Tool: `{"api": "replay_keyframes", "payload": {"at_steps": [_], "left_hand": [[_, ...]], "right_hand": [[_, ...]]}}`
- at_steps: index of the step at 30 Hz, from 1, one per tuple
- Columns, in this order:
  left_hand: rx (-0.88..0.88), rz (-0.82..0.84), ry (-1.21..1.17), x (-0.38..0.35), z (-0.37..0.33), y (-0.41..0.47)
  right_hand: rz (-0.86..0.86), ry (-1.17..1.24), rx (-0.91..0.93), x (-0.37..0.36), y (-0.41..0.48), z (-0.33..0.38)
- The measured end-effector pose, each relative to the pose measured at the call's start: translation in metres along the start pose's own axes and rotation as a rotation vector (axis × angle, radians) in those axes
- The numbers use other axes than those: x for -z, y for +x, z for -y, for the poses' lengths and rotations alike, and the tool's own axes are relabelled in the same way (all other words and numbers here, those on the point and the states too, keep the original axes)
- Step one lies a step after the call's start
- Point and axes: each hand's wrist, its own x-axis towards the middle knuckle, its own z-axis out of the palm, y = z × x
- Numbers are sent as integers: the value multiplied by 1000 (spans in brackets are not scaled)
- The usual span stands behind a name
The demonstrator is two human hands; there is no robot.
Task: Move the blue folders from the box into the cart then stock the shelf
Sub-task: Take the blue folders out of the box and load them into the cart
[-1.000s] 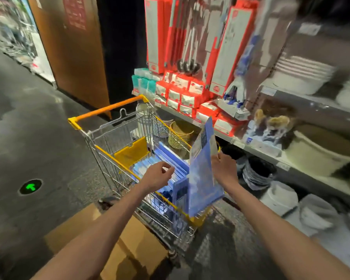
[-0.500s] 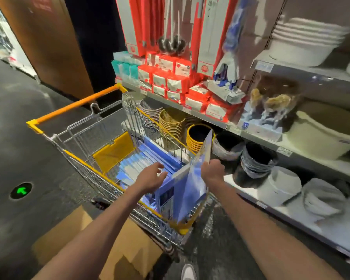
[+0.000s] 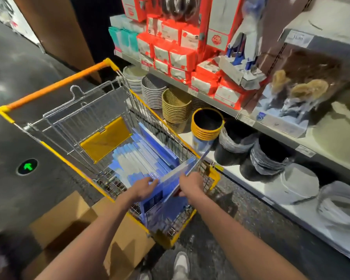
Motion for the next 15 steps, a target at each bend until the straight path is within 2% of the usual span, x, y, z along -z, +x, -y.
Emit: {"api": "replay_keyframes", "payload": {"at_steps": [8,12,15], "left_hand": [[28,125,-33,-9,-2,28],[-56,206,153,-9,4,38],[-119,168,246,-10,5,39]], "right_hand": [[-11,98,-22,-20,18,17],[-17,128,-63,-33,20,20],[-37,63,-35,-35,21,19]]}}
